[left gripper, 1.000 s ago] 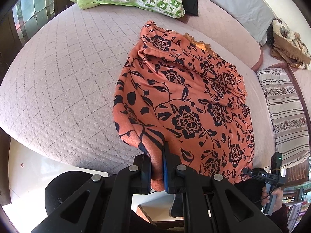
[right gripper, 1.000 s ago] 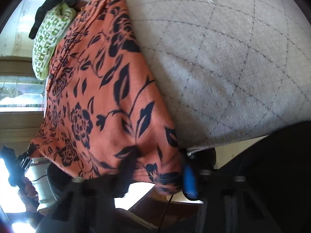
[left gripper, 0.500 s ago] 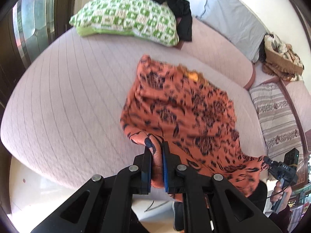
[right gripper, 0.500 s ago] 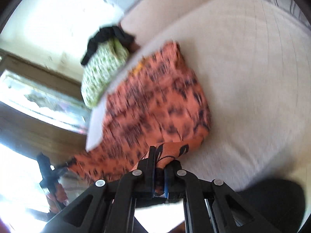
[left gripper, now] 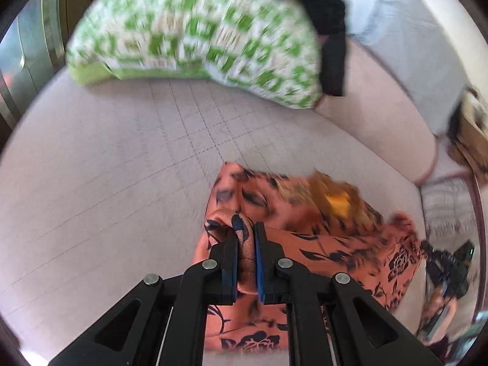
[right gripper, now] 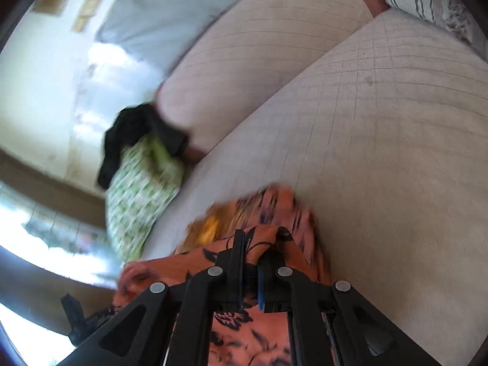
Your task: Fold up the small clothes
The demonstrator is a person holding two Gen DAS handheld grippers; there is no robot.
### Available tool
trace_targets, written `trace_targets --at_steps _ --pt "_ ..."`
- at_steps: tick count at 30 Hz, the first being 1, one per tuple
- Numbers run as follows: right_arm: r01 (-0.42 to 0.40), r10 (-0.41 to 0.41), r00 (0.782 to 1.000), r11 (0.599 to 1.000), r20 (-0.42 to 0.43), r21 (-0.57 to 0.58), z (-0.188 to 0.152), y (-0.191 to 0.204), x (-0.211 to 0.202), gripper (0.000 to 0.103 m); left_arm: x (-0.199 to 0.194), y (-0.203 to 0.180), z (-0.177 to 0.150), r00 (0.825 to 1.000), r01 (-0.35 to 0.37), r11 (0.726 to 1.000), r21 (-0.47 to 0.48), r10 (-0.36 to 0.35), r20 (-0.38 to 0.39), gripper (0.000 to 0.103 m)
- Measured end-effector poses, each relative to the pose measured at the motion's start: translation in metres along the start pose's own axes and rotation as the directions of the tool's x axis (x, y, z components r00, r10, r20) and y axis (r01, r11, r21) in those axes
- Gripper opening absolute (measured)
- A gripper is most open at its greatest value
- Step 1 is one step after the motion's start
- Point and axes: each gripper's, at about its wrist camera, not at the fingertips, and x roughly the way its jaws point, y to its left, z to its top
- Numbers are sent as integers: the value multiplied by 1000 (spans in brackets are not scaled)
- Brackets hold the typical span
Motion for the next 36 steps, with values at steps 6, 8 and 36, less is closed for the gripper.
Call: trace_targets --at_steps 6,8,36 --pt "60 -53 997 989 -60 137 27 -48 96 9 91 39 19 999 45 985 -168 -43 17 11" --pt "6 8 998 983 -70 186 22 -68 108 10 87 44 19 994 103 978 -182 -94 54 12" --pt "20 -16 998 997 59 -70 -7 8 10 67 6 42 -104 951 64 950 -304 35 307 78"
